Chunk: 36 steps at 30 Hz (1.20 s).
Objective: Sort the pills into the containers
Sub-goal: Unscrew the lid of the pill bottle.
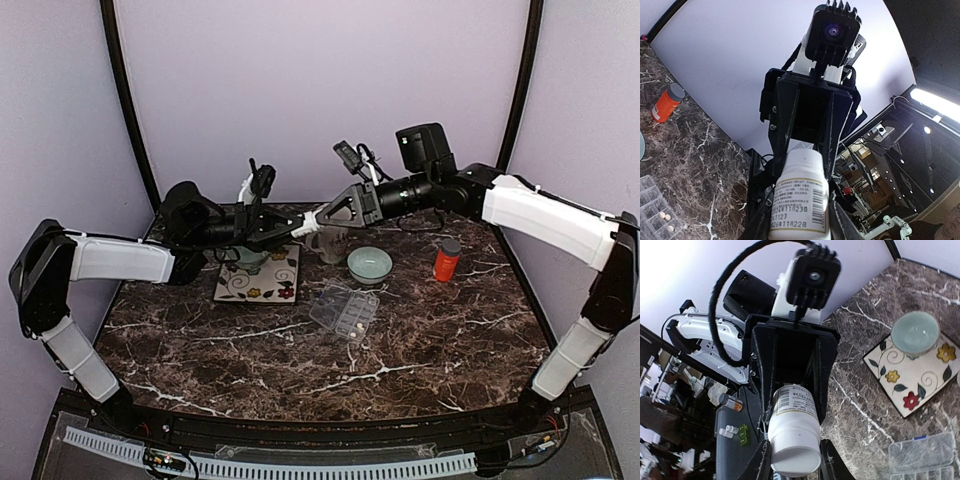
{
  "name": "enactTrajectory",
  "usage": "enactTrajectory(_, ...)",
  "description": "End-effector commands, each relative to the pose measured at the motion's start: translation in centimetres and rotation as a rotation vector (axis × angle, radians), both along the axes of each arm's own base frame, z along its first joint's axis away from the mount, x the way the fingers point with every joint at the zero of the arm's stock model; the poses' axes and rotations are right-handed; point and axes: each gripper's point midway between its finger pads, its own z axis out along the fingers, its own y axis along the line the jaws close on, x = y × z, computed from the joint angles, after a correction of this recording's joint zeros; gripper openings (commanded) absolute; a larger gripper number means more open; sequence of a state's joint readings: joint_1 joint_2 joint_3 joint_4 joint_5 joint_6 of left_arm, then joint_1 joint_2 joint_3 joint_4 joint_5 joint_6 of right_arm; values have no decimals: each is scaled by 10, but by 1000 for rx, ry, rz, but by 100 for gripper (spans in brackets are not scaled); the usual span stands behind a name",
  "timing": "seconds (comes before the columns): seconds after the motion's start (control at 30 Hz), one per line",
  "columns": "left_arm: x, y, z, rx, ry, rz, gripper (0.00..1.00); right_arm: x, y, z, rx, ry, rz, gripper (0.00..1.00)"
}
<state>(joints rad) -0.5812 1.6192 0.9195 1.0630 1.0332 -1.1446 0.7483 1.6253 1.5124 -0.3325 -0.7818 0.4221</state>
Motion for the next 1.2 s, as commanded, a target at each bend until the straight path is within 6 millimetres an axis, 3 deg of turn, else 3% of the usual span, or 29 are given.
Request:
enactTrajectory(0.0,-20,5,53,-105,-73,-90,0,-11,-7,28,25,-232,43,0)
enactTrajectory(0.2,-26,4,66,-140,-34,-163,0,-8,-5,21,-48,-370,40,3)
enactTrajectory(0.47,-27,2,63,-137,-21,-194,0,-4,-5,15,-105,-422,19,4)
enactTrajectory(0.93,-30,1,60,-131,-42,-207,0,-10,-2,25,-66,-388,25,50)
enactTrajectory(1.17,-29,0,55,-115,-49,-199,0,-17,-6,36,-31,-370,17,53)
